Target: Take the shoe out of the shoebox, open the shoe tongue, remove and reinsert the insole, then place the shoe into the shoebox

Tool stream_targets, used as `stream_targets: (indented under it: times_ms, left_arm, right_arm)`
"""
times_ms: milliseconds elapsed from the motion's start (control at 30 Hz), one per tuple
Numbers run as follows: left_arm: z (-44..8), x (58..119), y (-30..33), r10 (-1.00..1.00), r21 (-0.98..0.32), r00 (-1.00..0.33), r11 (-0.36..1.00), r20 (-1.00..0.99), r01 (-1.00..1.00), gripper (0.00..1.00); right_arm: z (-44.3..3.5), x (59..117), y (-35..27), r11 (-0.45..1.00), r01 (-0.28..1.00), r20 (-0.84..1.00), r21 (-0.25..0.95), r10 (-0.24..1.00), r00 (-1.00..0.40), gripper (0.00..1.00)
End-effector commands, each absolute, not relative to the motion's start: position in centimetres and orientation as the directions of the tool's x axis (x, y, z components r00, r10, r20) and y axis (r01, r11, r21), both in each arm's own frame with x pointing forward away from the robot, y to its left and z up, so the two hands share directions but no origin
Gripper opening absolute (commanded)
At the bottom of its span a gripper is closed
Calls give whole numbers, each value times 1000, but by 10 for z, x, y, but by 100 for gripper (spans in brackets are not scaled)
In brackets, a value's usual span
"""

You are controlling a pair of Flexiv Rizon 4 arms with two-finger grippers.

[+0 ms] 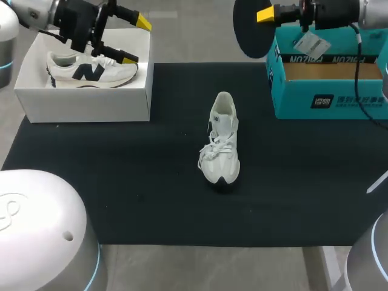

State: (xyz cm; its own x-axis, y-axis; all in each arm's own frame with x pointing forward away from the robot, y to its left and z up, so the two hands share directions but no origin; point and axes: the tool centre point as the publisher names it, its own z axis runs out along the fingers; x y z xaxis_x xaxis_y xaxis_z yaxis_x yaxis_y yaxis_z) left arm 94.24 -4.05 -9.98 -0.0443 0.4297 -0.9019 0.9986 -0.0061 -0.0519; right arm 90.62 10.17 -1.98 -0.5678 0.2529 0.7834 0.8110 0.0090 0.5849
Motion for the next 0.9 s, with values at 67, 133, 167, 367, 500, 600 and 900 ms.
stream_targets:
  times_ms: [67,133,167,367,500,600,900]
  left_arm:
    - [-96,949,-16,491,-34,-19,-21,-871,999,100]
    - [-95,953,-13,496,-27,-8,-32,-868,999,100]
    - [-94,955,-12,494,-25,-5,-33,-869,999,100]
    - [-98,960,-4,530,-28,-19,-10,-848,1000,100]
    - [-102,959,1,554,-68,-86,53,-828,996,100]
    - [-102,958,1,557,-86,-107,64,-824,994,100]
    - [-102,958,1,557,-86,-107,64,-824,994,100]
  right_arm:
    - [-4,906,104,16,787,753,617,279,-596,0]
    - [-1,907,107,26,784,745,620,292,-599,0]
    - [1,908,108,28,783,744,621,291,-601,0]
    - [4,911,115,63,770,721,635,308,-620,0]
    - [6,913,120,73,757,703,650,322,-635,0]
    - [7,913,122,78,752,698,655,320,-641,0]
    - [5,912,123,68,766,719,640,301,-627,0]
